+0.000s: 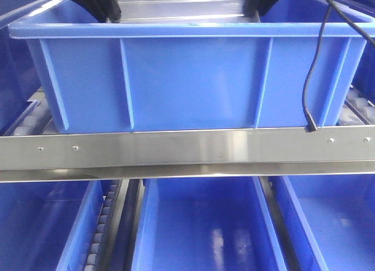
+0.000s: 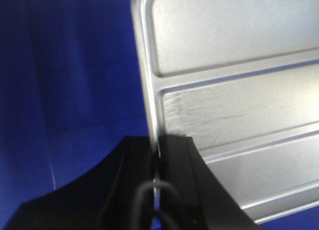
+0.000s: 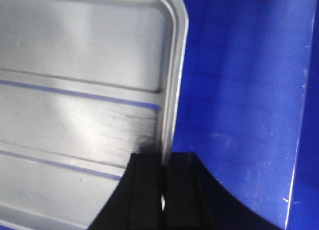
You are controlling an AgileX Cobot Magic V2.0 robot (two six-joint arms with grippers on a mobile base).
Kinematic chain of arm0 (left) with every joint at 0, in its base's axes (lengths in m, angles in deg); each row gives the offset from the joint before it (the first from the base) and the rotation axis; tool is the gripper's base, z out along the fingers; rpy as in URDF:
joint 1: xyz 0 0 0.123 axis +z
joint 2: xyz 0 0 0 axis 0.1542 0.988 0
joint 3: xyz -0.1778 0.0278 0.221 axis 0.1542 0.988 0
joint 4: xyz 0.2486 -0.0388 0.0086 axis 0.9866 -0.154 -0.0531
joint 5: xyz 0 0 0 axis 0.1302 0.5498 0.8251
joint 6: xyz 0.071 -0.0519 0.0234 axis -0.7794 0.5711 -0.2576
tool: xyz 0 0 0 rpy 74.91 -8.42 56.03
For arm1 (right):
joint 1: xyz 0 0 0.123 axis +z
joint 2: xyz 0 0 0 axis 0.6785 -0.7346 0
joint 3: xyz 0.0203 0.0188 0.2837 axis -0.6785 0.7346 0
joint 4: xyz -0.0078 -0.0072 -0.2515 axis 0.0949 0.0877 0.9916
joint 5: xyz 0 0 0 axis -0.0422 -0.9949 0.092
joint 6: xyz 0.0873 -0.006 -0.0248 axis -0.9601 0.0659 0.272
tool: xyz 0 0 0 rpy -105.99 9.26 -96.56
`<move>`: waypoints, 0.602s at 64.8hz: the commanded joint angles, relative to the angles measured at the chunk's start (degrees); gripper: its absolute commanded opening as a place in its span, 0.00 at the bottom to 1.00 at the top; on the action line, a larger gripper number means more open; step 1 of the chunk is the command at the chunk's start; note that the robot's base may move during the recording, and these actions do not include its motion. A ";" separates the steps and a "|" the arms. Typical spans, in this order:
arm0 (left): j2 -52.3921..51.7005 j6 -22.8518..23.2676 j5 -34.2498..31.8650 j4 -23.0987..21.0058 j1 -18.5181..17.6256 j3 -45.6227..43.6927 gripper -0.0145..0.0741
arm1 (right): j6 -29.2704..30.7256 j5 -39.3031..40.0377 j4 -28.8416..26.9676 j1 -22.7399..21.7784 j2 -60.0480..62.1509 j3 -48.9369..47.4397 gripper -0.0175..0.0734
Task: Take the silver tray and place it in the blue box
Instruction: 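Move the tray with both grippers over the blue bin and lower it inside, then open both grippers to release the tray into the bin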
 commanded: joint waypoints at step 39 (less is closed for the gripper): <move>-3.42 -0.97 -7.16 -12.92 -3.06 -2.62 0.15 | 1.70 6.65 -13.13 2.95 3.43 -2.43 0.37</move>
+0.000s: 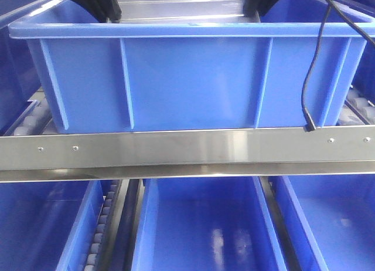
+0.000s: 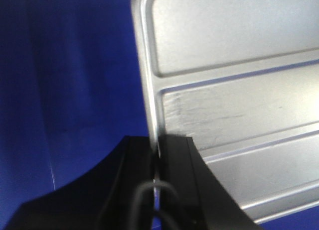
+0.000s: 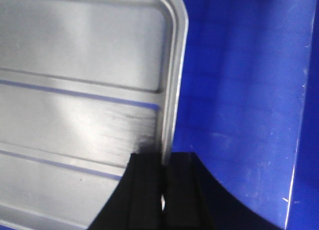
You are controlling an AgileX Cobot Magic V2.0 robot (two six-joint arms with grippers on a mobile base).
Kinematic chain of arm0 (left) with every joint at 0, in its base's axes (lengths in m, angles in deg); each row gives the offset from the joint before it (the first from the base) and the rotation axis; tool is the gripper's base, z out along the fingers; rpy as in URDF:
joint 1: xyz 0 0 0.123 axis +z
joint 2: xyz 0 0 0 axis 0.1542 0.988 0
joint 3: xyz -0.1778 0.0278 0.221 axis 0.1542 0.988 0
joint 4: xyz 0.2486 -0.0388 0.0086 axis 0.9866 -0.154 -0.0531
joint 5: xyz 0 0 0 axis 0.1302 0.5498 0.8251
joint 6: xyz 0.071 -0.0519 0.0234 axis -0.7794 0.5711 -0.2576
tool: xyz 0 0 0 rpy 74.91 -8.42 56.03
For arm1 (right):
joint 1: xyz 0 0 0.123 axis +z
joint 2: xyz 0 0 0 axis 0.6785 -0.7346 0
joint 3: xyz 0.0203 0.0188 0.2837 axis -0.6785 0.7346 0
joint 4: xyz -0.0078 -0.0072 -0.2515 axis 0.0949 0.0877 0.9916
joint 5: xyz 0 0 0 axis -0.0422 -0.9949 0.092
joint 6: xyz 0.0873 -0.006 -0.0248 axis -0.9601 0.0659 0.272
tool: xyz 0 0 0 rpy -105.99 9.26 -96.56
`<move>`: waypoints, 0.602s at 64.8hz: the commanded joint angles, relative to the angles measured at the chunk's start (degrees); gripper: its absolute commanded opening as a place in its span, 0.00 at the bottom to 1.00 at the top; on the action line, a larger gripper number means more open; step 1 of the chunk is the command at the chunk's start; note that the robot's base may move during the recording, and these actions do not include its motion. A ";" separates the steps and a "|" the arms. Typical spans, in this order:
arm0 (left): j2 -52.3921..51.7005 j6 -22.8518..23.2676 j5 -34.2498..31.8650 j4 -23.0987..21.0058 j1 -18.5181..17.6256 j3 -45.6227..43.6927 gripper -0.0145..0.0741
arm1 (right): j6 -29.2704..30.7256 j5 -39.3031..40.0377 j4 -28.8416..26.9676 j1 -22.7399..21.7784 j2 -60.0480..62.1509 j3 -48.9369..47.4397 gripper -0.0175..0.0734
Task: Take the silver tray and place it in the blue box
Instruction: 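Open both grippers to release the tray into the bin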
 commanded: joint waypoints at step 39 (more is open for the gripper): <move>-3.42 -0.74 -7.04 -4.45 -1.02 -2.62 0.15 | 1.70 5.00 -12.57 -0.08 3.62 -2.54 0.67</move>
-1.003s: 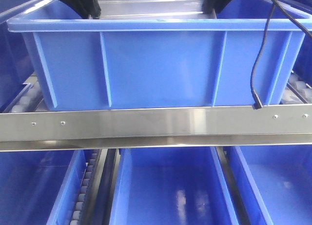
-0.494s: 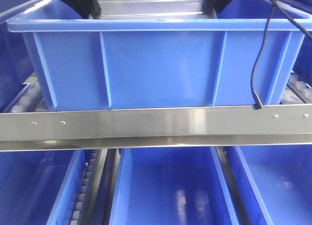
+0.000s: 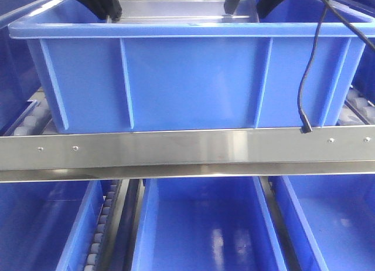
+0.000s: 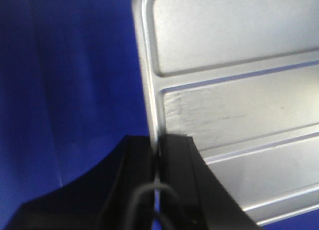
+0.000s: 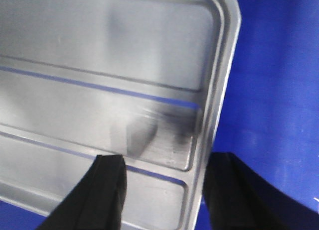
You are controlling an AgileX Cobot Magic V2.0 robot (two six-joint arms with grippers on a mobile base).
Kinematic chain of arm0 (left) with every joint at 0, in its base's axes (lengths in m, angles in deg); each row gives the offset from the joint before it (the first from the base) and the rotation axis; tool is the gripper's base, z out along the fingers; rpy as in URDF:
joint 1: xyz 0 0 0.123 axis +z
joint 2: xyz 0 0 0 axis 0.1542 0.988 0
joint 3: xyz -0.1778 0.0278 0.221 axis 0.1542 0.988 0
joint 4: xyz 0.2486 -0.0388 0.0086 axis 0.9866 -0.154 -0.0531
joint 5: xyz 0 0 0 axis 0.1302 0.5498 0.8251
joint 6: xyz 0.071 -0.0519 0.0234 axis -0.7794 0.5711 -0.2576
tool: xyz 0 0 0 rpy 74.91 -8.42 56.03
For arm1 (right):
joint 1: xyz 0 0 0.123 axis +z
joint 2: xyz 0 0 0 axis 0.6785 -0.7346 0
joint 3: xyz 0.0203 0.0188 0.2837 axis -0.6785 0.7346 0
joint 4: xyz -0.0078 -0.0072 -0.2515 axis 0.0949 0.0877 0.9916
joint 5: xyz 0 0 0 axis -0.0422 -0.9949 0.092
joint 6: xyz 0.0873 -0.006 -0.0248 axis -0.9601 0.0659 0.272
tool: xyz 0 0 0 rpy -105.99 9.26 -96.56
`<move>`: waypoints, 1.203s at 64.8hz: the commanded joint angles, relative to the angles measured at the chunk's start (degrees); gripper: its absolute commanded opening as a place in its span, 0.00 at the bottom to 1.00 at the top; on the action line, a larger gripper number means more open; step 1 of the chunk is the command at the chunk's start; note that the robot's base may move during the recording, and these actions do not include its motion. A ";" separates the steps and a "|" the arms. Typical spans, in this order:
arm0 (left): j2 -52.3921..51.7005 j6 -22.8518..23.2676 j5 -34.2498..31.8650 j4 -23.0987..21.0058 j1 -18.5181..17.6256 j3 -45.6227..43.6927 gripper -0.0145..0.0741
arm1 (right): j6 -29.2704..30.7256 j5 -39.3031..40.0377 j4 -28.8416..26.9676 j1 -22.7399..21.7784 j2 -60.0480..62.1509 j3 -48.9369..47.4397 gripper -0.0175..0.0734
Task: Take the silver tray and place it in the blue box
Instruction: 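Open both grippers to release the tray into the bin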
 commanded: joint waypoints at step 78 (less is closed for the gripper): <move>-3.42 -0.30 -4.14 -10.05 4.98 -2.39 0.15 | 1.93 5.83 -5.32 -4.00 3.36 -2.70 0.29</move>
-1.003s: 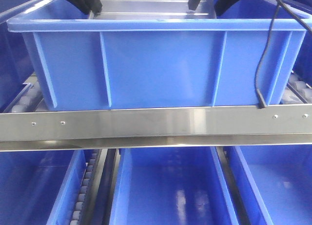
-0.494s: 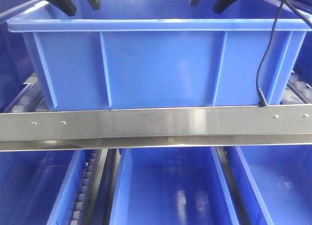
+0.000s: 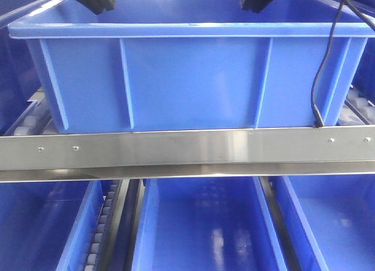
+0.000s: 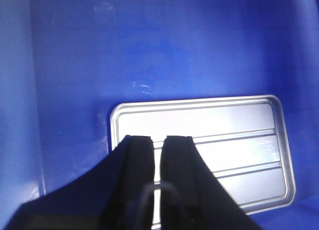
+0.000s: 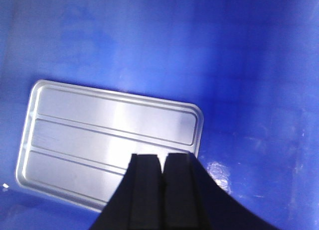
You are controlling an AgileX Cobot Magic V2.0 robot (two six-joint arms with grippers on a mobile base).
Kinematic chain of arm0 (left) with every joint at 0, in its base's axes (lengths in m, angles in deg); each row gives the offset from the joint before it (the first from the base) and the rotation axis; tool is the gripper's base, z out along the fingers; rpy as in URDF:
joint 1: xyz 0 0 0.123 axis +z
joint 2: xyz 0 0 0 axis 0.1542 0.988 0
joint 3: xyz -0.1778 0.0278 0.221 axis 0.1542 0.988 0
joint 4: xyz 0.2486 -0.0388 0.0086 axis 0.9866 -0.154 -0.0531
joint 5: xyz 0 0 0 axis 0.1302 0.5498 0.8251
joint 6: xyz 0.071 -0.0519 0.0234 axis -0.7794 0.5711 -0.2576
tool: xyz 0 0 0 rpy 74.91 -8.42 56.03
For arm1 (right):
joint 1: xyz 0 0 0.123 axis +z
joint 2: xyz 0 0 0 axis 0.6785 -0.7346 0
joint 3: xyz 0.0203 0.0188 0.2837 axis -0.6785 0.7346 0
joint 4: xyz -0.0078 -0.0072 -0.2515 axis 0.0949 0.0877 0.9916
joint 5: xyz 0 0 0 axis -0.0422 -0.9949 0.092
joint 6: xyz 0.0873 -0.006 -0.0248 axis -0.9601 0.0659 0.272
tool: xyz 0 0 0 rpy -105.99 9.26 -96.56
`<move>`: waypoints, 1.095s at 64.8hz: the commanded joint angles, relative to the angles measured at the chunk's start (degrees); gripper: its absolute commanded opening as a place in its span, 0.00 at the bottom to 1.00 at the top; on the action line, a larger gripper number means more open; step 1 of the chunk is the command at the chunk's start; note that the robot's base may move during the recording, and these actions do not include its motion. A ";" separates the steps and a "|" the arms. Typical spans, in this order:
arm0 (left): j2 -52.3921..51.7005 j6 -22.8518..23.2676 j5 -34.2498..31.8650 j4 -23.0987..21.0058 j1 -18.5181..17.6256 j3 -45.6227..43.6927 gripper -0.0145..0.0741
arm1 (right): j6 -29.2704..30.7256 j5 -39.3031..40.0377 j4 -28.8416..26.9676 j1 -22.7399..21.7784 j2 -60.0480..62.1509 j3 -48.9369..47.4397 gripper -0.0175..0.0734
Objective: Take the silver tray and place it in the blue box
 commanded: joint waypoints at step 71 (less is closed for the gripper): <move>-47.59 -0.55 -60.74 5.78 -6.89 68.46 0.15 | 17.66 49.70 -2.90 2.11 46.58 59.03 0.25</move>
